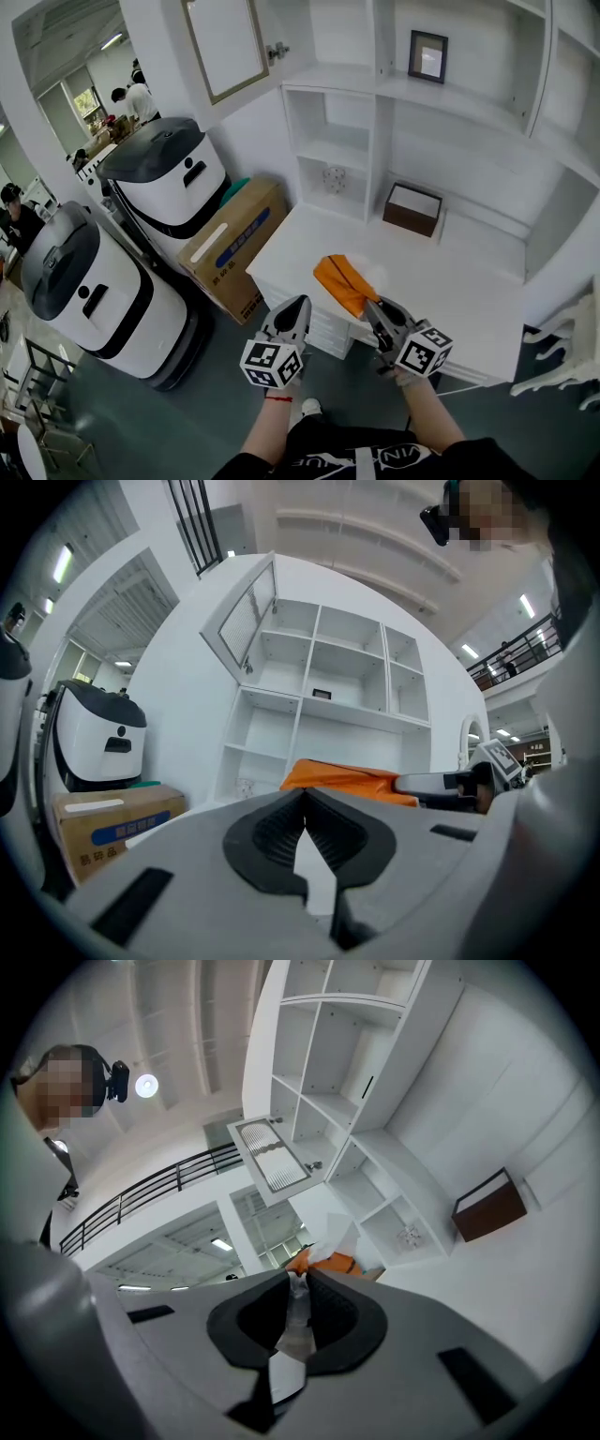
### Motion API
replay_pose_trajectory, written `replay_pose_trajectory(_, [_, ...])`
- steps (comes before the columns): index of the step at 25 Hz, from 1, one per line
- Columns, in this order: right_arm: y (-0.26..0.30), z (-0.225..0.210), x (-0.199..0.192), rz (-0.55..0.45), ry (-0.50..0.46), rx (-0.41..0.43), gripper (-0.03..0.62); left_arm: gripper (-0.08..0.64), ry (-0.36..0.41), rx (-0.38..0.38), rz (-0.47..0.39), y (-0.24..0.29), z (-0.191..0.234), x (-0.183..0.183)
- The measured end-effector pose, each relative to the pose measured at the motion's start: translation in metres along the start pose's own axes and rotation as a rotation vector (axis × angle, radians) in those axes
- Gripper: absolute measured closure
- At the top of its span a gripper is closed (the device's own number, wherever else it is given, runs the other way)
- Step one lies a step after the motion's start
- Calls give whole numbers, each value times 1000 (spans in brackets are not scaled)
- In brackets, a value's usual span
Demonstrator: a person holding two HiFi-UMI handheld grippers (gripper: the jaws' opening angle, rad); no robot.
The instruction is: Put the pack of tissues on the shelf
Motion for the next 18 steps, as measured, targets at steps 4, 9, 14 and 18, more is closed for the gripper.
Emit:
replay_pose_trajectory(4, [36, -8, 1, -18, 2, -30, 568, 552, -1, -41, 9, 26, 35, 7])
replay_pose_trajectory(9, [75, -14, -5, -28, -1, -64, 568, 552, -10, -84, 20, 49, 77, 11])
replay_pose_trajectory(14, [103, -16, -14, -26, -8, -103, 568, 552, -13, -113, 31, 58, 113, 9])
replay_pose_trajectory(18, [124, -13, -26, -16, -7, -115, 568, 552, -22, -124, 34, 56, 138, 7])
Point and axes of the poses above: the fingertips, and each gripper's own axes: y forward along the fingers, z to its left, x out of its top, the point moved 10 cm from there along -y, backward along the fingers
